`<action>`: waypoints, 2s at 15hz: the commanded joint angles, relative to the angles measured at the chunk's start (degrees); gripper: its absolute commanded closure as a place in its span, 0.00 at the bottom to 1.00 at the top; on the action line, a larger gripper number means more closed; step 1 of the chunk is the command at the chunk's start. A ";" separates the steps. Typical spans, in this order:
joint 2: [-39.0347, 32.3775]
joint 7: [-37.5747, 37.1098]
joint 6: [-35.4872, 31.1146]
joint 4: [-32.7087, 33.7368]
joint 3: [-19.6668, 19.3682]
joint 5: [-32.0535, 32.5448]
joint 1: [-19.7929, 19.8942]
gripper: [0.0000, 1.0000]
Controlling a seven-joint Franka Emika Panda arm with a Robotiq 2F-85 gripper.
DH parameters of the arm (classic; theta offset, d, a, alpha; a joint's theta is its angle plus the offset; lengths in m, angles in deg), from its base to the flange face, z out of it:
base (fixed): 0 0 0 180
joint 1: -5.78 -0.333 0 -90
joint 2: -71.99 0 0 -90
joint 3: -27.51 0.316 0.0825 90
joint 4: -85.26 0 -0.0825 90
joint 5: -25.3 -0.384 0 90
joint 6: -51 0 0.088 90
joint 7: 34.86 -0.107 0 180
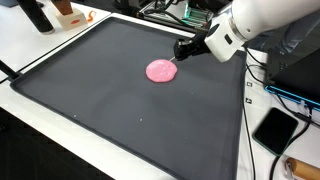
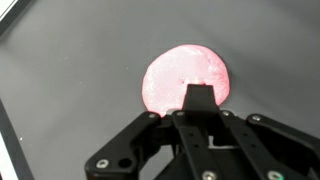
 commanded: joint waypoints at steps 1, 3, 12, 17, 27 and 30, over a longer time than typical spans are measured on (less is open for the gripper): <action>-3.44 -2.36 3.19 3.59 -0.21 2.58 -1.80 0.96; -4.55 -3.07 4.14 4.63 -0.23 2.75 -2.23 0.96; -6.50 -4.67 4.92 6.51 -0.20 2.13 -2.52 0.96; -5.73 -4.50 4.03 5.67 -0.21 2.10 -2.02 0.96; -3.69 -2.96 1.73 3.95 0.19 1.49 -0.24 0.96; -2.54 -2.67 1.01 3.24 0.27 1.18 0.55 0.96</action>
